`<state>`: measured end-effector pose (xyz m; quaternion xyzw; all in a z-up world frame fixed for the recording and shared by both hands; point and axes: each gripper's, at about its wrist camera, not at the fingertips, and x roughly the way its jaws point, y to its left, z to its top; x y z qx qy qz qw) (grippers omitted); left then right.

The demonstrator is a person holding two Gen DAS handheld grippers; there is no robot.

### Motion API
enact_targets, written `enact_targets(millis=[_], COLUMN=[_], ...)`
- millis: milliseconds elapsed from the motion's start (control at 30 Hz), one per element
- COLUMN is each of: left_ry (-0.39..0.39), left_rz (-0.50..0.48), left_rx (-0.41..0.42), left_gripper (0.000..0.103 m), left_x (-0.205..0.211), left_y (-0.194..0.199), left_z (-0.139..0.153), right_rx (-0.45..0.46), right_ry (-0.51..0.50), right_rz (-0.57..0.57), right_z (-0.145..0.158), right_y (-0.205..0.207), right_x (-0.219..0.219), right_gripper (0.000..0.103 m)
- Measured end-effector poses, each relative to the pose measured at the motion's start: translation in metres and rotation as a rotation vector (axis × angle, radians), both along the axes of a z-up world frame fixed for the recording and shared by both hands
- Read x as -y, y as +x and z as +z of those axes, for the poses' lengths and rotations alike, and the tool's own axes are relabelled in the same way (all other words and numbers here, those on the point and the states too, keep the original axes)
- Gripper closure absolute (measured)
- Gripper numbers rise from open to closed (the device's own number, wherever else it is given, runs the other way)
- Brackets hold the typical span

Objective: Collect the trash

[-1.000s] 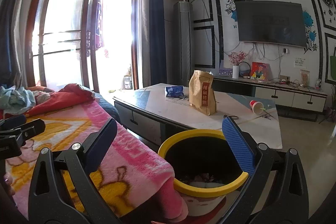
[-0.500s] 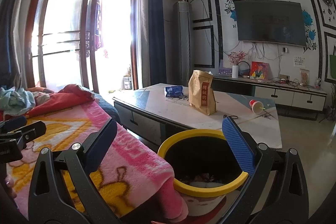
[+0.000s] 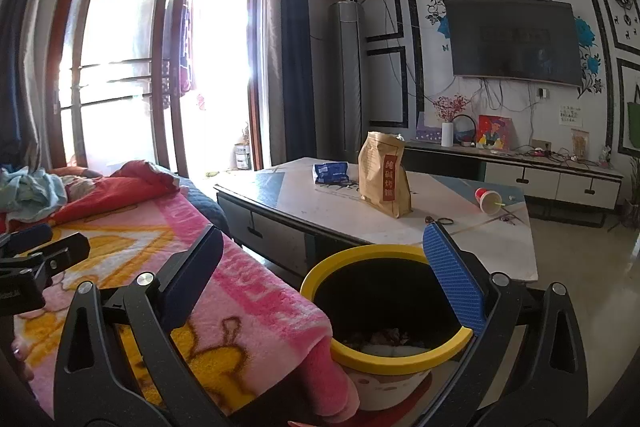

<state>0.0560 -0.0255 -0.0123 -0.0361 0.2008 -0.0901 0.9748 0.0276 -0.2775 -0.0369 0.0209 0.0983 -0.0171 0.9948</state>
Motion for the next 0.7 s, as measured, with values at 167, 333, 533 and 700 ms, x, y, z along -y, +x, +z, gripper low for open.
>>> enact_targets(millis=[167, 333, 533, 700], left_ry=[0.001, 0.003, -0.002, -0.002], left_rz=[-0.002, -0.002, -0.005, -0.006], left_rx=[-0.003, -0.005, -0.013, -0.013], left_gripper=[0.006, 0.006, 0.006, 0.006], left_x=[0.0023, 0.0042, 0.0058, 0.0054], left_y=[0.0, -0.0002, 0.0, 0.0003], left_z=[-0.0011, -0.0021, -0.0043, -0.0041], right_rx=[-0.001, -0.002, -0.005, -0.007], right_ry=[0.001, 0.002, 0.003, 0.004], right_rz=[-0.001, 0.001, 0.0, -0.001], right_z=[0.0001, 0.0001, -0.0006, -0.0008], right_y=[0.0001, 0.0002, 0.0, 0.0001], right_x=[0.0001, 0.0004, -0.0004, -0.0005], right_gripper=[0.011, 0.011, 0.011, 0.011])
